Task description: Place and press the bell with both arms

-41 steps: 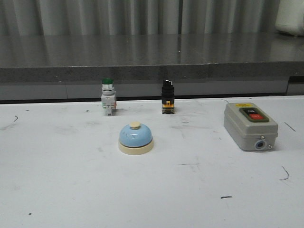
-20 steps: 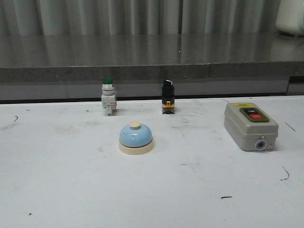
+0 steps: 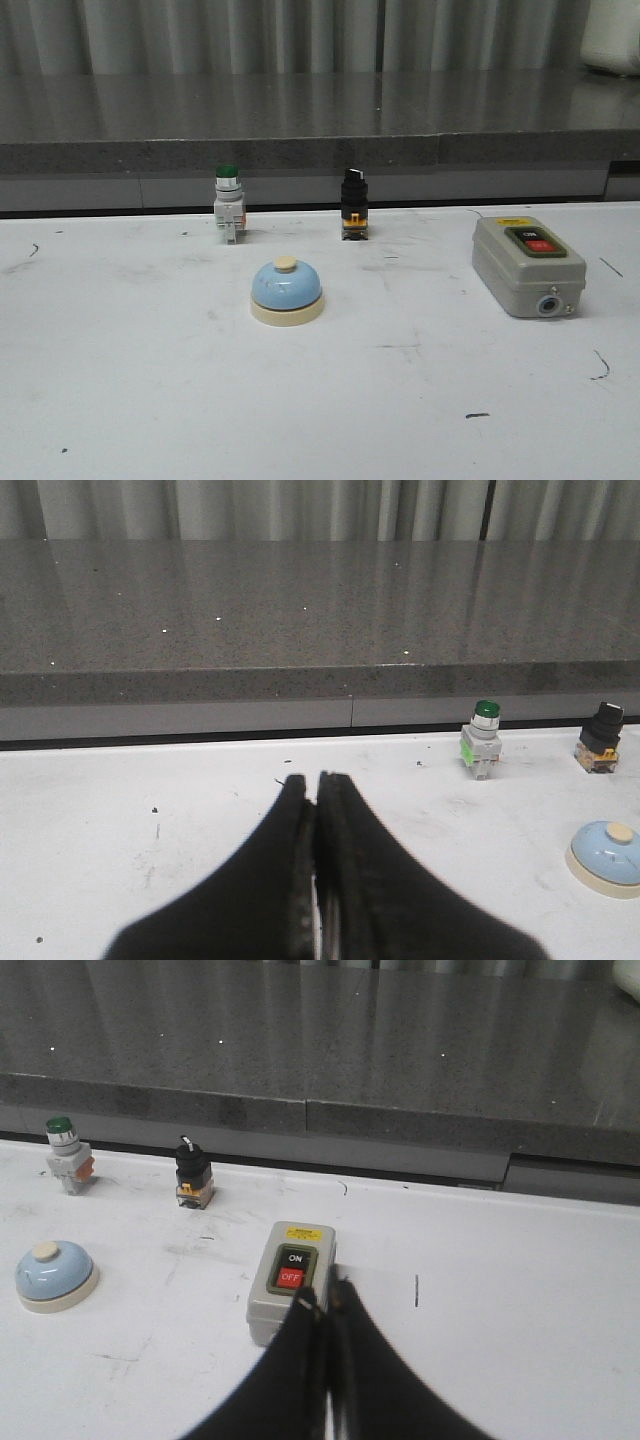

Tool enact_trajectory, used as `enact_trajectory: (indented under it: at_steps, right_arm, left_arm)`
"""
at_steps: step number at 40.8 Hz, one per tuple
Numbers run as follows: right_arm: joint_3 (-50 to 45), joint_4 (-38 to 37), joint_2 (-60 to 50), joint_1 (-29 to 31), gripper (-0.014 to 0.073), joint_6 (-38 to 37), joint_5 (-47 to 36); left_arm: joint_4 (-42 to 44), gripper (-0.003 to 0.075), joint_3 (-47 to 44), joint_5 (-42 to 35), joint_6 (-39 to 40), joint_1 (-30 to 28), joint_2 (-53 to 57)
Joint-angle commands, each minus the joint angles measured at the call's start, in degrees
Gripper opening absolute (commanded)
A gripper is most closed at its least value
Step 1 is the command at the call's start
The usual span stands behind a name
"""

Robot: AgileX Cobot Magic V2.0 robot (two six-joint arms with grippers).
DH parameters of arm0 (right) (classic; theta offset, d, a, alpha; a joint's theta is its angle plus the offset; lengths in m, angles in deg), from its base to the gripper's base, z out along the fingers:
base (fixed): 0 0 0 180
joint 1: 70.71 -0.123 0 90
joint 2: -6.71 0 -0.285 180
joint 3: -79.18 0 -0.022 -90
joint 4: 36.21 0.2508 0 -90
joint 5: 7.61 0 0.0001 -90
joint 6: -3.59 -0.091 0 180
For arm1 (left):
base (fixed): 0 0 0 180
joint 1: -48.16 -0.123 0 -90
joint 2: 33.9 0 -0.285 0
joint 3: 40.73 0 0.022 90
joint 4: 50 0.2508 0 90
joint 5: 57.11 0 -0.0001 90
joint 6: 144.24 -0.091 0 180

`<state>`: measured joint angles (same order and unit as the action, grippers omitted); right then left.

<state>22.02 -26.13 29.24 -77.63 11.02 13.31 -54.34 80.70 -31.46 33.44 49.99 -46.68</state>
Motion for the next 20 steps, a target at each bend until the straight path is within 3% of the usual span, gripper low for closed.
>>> enact_trajectory:
  at_steps: [1, 12, 20]
  right_arm:
    - [1.4, -0.2, 0.5, 0.3, -0.0059, 0.2, -4.3]
    - [1.4, -0.2, 0.6, 0.4, -0.0059, 0.2, -4.2]
    - [1.4, -0.2, 0.6, 0.4, -0.0059, 0.2, -4.2]
  left_arm:
    - [-0.7, -0.0020, -1.1, -5.1, 0.1, -0.2, 1.4]
    - [-0.6, -0.0020, -12.3, -10.6, 0.1, -0.2, 6.3]
    - [-0.6, -0.0020, -19.8, -22.2, 0.1, -0.2, 6.3]
